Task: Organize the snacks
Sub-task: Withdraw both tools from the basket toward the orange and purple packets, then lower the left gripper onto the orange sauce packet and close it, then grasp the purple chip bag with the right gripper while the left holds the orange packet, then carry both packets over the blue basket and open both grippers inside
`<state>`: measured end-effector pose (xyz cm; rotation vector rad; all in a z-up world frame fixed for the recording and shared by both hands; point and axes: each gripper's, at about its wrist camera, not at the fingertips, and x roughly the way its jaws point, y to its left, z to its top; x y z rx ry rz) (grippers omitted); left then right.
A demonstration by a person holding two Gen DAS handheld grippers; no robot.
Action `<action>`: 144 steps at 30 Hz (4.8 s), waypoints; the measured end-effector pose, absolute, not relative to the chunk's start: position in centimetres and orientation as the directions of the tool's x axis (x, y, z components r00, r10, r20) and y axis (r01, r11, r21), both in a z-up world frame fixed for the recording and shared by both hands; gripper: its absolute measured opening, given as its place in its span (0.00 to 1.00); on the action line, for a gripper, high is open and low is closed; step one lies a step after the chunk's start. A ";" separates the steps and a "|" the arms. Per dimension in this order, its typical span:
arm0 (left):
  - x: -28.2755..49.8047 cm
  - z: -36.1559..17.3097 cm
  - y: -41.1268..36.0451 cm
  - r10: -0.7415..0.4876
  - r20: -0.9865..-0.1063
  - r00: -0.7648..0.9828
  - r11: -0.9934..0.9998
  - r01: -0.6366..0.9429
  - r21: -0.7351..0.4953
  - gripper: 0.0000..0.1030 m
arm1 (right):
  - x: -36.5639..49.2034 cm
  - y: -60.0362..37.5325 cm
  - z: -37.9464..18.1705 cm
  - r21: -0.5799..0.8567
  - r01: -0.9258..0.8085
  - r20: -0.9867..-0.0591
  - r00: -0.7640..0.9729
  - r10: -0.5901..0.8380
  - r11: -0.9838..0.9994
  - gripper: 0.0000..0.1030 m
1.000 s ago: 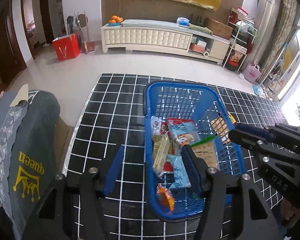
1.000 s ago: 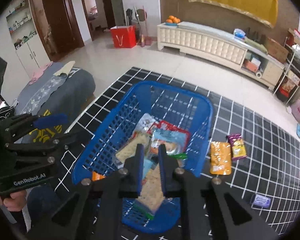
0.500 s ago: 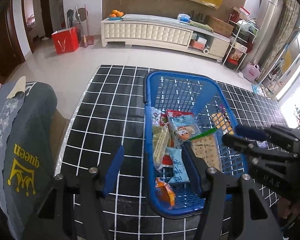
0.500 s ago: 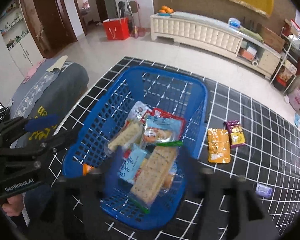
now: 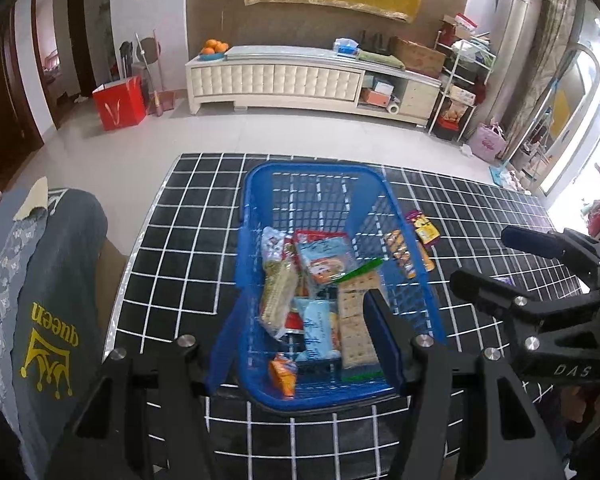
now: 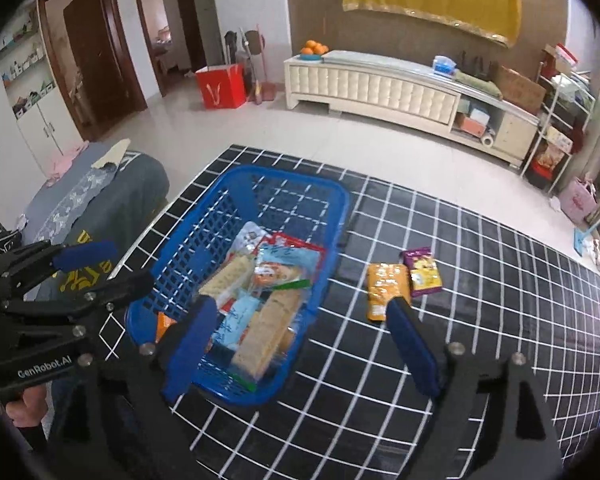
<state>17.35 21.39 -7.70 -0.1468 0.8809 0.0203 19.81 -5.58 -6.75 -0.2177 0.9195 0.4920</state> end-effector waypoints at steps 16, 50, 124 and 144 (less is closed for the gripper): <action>19.0 -5.3 11.5 -0.072 -0.750 0.657 0.997 0.036 -0.064 0.56 | 21.4 -16.7 -5.6 0.033 -0.362 -0.793 0.557 0.245 0.932 0.96; 37.4 -21.4 1.4 -0.041 -0.915 0.402 0.991 -0.098 -0.088 0.56 | 34.3 -25.7 -18.0 0.043 -0.296 -0.881 0.439 0.176 0.954 0.96; 38.5 -22.6 5.8 -0.017 -0.882 0.471 0.975 -0.187 -0.118 0.12 | 42.9 -9.8 -25.6 -0.048 -0.601 -0.958 0.255 0.134 0.798 0.82; 36.1 -19.6 4.6 -0.057 -0.858 0.510 0.980 -0.134 -0.145 0.11 | 38.3 -12.2 -20.9 -0.073 -0.508 -0.927 0.352 0.130 0.858 0.50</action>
